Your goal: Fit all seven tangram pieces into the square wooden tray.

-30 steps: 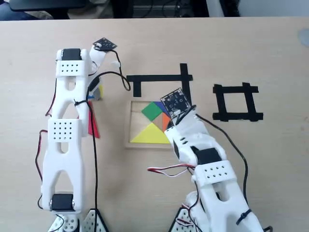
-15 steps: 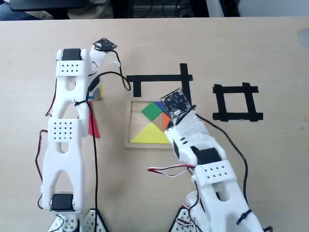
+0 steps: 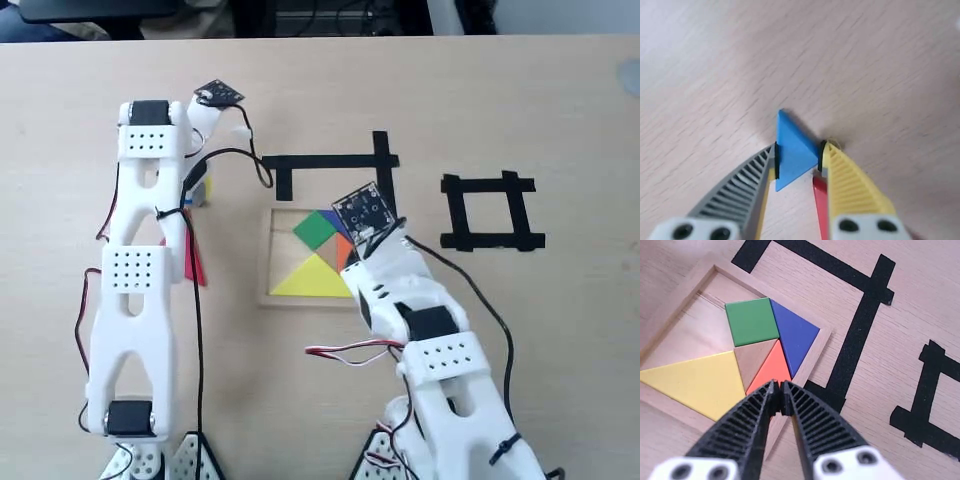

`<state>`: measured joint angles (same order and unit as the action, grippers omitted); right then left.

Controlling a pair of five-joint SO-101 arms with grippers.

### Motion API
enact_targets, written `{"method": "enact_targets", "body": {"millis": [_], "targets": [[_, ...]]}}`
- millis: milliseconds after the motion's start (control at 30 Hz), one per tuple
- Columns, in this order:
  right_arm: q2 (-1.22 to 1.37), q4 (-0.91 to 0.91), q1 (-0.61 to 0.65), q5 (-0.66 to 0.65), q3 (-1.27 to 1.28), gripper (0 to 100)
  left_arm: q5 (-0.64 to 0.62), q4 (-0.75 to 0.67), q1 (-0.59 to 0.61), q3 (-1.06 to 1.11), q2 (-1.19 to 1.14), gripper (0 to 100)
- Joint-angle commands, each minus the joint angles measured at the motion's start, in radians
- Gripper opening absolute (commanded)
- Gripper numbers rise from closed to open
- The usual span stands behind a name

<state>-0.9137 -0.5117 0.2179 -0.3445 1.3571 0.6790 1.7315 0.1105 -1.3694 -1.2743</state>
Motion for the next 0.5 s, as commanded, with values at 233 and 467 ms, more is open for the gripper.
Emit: {"method": "enact_targets", "body": {"millis": [233,467], "targets": [[-0.024,0.000,0.015,-0.008,-0.012,1.2,0.009,0.011,-0.001,-0.027,0.011,6],[-0.024,0.000,0.015,-0.008,-0.012,1.2,0.006,0.012,-0.004,-0.028,0.015,3]]}}
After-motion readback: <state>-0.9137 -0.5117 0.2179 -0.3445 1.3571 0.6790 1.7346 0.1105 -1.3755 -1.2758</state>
